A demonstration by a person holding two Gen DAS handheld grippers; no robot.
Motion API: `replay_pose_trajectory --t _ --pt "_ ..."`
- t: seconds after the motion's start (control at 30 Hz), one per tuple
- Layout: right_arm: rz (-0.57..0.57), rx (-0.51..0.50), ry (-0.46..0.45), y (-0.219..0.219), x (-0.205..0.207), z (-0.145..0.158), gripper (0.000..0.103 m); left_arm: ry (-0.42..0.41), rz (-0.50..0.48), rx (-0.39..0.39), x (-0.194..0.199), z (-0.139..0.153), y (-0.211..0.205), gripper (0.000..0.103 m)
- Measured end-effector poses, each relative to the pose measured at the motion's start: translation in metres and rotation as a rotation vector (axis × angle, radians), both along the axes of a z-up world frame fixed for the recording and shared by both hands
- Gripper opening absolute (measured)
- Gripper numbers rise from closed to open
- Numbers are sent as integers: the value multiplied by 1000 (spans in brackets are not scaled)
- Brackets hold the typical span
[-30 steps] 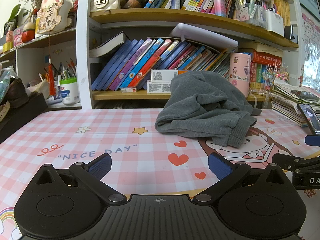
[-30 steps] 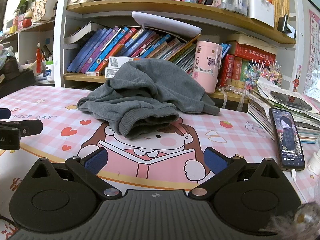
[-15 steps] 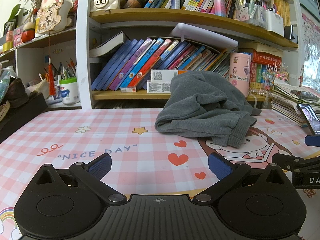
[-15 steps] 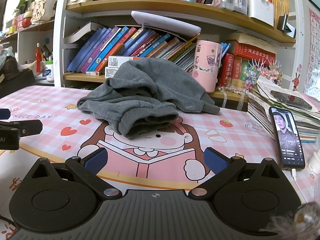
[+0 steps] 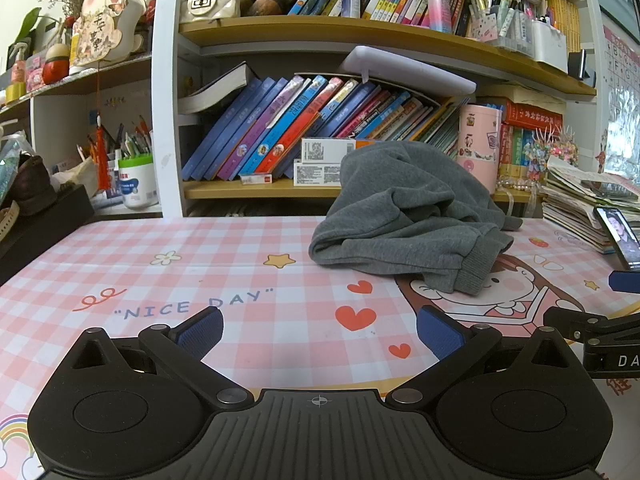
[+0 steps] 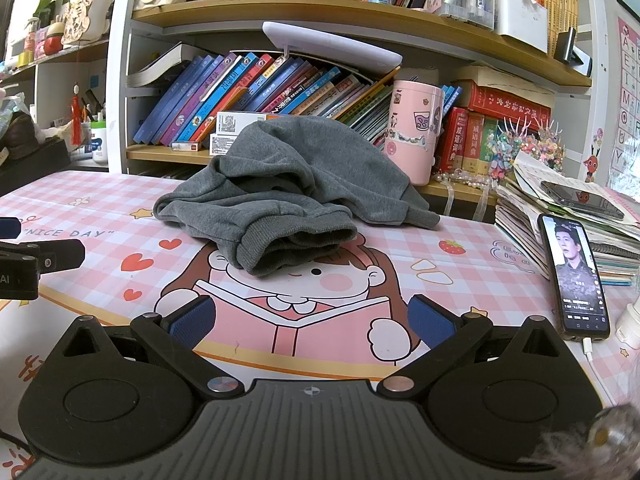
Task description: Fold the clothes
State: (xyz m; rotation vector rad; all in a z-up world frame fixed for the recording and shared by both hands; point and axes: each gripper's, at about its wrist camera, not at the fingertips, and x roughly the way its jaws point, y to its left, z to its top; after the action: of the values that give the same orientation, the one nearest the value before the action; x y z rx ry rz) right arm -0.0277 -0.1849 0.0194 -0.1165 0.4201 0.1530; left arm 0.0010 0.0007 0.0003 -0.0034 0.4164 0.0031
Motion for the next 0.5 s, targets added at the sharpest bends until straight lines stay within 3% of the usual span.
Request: replay_pose_trajectory --t 0.5 --pt "-2 2 -22 0 -4 1 103 -7 1 8 -1 0 -2 103"
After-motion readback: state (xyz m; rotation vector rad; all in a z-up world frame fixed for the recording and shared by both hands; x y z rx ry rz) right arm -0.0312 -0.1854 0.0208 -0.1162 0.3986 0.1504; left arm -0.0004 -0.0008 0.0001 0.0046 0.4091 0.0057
